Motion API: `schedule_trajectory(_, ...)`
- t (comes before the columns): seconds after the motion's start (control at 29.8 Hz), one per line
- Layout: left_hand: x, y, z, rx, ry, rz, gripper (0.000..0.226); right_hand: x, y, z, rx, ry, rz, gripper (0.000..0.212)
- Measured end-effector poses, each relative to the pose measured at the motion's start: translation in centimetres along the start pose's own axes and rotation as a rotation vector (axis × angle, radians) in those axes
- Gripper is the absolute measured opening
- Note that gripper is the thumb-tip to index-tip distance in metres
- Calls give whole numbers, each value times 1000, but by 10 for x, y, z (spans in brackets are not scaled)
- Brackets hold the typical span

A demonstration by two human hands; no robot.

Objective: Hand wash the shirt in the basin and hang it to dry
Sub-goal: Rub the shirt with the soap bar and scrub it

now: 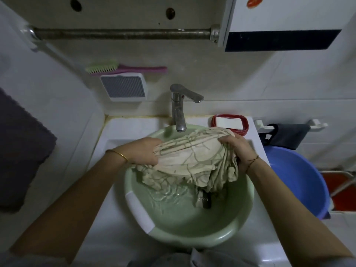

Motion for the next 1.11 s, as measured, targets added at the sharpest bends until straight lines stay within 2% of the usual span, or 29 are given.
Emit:
schedule_trajectory(0.03, -3, 0, 0, 17, -56, 70, 21, -1, 2, 3, 13, 74, 120, 19)
schedule_trajectory(0.07, -4, -1, 1, 42, -58, 59, 22, -1, 3, 4, 52, 109, 104, 21)
schedule_trajectory(0.1, -4, 1, 2, 56, -45, -18, 20, -1, 1, 3, 98, 102, -41, 24)
schedule_trajectory(0.17, 5, 13, 0, 65, -3, -550, 24, 0, -1, 3, 94, -102, -632, 26)
schedule_trajectory(0.2, 9, 19, 2, 67, 17, -807, 34, -3, -1, 2, 48, -222, -875, 25)
schedule_trajectory(0.23, 12, 24, 4, 56, 13, -995, 45, -6, 1, 2, 16, -305, -1001, 27)
schedule_trajectory(0.3, 17, 42, 4, -29, -43, -1144, 45, -16, 3, -1, 11, -379, -859, 45)
schedule_trajectory(0.37, 22, 60, 1, -95, -63, -1169, 25, -24, 12, -3, 6, -421, -600, 89)
schedule_trajectory(0.4, 24, 66, 1, -110, -75, -1183, 22, -26, 17, -4, 5, -437, -545, 103)
schedule_trajectory(0.44, 25, 68, 2, -130, -86, -1199, 20, -29, 21, -5, 23, -447, -538, 104)
schedule_trajectory(0.47, 27, 70, 1, -147, -94, -1199, 17, -33, 19, -9, 42, -456, -567, 92)
schedule_trajectory(0.5, 28, 70, 0, -156, -100, -1188, 18, -33, 18, -10, 70, -448, -610, 70)
schedule_trajectory(0.57, 29, 59, 1, -135, -107, -1112, 31, -26, 12, -12, 109, -367, -630, 30)
schedule_trajectory(0.6, 29, 52, 1, -109, -102, -1049, 36, -21, 8, -12, 120, -309, -607, 23)
schedule_trajectory(0.67, 24, 42, 0, -94, -125, -930, 47, -10, 0, -11, 129, -245, -562, 23)
schedule_trajectory(0.81, 9, 33, 0, -160, -204, -720, 54, -4, -13, -13, 142, -266, -421, 19)
schedule_trajectory(0.87, 3, 33, 2, -157, -232, -420, 54, -5, -15, -13, 131, -272, -326, 14)
schedule_trajectory(0.94, -2, 33, 2, -108, -224, -64, 42, -6, -15, -12, 124, -264, -216, 14)
schedule_trajectory(0.97, -5, 32, 3, -73, -213, 28, 34, -7, -15, -11, 119, -252, -171, 16)
schedule_trajectory(1.04, -12, 27, 6, -5, -178, -27, 23, -7, -13, -9, 114, -225, -148, 19)
schedule_trajectory(1.11, -14, 23, 5, 30, -102, -286, 22, -7, -12, -8, 119, -190, -189, 18)
Point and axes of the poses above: each hand's wrist, its own z-axis towards the middle knuckle, its own x-axis out of the back of the hand, y = z × x, the point moved 1 cm from there along z, towards the middle knuckle, and after that the axes turned 6 degrees about z, right-handed, at the moved point
